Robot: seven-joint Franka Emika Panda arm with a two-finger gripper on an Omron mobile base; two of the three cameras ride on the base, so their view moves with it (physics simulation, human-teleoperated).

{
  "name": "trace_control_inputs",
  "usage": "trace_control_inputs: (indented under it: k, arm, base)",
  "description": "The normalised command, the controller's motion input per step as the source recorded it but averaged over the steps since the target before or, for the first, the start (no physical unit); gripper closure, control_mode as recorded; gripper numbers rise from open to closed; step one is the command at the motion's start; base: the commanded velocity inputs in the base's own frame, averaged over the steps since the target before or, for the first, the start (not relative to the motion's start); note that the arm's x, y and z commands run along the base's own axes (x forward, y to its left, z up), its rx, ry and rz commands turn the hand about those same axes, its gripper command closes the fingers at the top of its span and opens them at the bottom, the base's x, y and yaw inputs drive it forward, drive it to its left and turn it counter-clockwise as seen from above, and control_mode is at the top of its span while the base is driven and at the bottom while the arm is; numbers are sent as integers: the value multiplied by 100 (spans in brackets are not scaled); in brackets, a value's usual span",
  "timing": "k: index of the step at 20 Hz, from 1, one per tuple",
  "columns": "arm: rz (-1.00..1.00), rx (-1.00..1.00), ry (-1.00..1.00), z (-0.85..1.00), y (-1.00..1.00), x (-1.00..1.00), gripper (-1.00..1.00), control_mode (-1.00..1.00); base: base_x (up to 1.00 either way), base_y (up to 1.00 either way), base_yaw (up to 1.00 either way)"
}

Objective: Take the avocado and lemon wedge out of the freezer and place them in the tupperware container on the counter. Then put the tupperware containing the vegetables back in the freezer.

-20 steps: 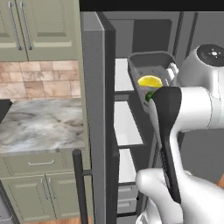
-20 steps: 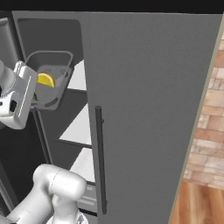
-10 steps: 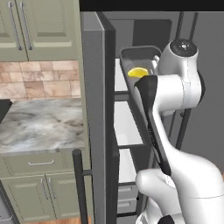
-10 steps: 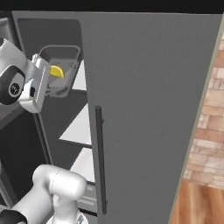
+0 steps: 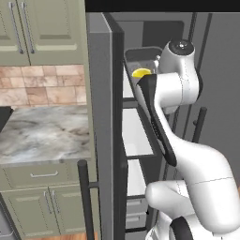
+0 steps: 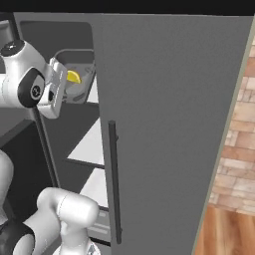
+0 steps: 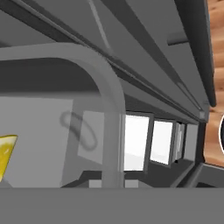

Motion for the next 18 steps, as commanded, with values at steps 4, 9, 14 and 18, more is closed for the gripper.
trace_control_inputs:
  k: [4,9,14,18]
  arm:
    - [0,0,0,-24,0,48,100,-100]
    - [0,0,-2,-21,0,37,100,-100]
    - [0,0,-8,-17,0,28,100,-100]
    - [0,0,-7,-20,0,35,100,-100]
  base:
    - [0,0,0]
    - [0,0,0]
    - [0,0,0]
    - [0,0,0]
